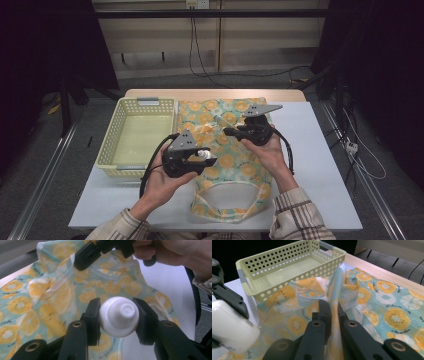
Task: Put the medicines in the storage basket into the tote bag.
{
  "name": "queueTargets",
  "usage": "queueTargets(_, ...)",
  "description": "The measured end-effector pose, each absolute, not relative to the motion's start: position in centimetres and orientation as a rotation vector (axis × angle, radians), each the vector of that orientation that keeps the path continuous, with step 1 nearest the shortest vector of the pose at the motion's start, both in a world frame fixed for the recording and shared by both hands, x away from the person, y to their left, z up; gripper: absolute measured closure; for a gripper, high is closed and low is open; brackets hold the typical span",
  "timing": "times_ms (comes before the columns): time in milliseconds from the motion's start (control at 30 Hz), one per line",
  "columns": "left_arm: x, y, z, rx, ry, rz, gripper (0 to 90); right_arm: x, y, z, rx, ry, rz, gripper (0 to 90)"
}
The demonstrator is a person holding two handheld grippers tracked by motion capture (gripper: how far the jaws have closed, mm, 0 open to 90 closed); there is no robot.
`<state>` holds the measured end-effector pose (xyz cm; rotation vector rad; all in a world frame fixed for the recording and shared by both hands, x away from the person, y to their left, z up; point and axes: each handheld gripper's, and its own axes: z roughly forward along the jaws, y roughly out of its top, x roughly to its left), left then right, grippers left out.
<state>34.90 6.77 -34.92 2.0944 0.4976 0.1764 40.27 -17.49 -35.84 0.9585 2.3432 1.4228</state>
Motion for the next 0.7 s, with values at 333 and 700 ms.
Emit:
queueTargets(333, 35.9, 4.2, -36.7, 2.13, 0.516, 0.14, 60.3, 40.1, -17.6, -35.8, 0.958, 2.339, 1.422, 90.0)
queueTargets(700, 36.9, 1.8, -39.0, 2.187, 0.548, 0.129, 60.3, 40.1, -17.8, -35.7, 0.961, 2.333, 1.42, 90.0)
